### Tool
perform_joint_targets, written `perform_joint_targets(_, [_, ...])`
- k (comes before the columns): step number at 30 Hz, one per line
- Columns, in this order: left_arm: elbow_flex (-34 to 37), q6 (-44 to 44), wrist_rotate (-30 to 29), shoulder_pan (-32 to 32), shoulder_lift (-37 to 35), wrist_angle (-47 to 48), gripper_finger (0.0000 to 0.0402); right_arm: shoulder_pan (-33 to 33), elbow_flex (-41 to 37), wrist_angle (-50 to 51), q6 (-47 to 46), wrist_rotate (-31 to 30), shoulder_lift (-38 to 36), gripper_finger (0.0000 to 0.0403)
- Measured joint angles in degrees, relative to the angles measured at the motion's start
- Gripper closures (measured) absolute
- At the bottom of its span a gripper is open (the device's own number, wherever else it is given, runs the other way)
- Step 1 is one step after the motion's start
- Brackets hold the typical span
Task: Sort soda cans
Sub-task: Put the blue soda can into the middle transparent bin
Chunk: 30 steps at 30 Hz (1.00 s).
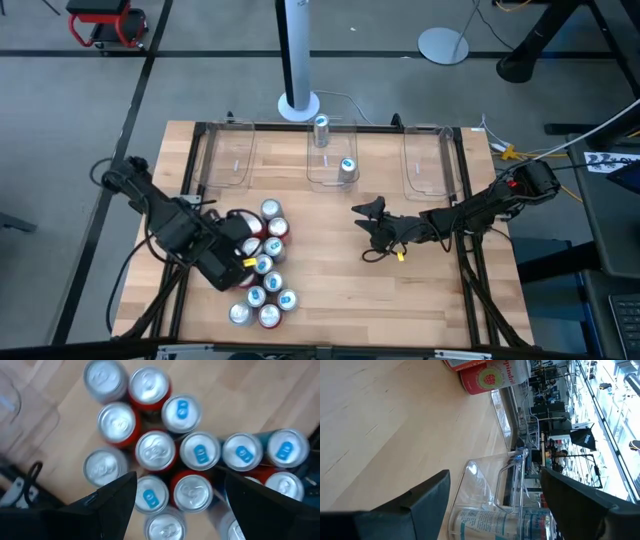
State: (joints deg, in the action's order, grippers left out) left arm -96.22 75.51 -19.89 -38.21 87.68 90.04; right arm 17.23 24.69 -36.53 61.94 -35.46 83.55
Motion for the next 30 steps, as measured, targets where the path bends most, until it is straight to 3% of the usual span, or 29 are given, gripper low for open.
perform_joint_targets(13, [12.79, 11.8, 8.87, -0.57, -1.12, 0.02, 0.0109, 0.0, 0.0, 0.15, -0.82, 0.5, 0.0, 0.0093])
perform_joint_targets(30, [16.24, 15.3, 8.13, -0.09, -1.19, -5.74, 0.0109, 0.0, 0.0, 0.15, -0.82, 0.51, 0.0, 0.0093])
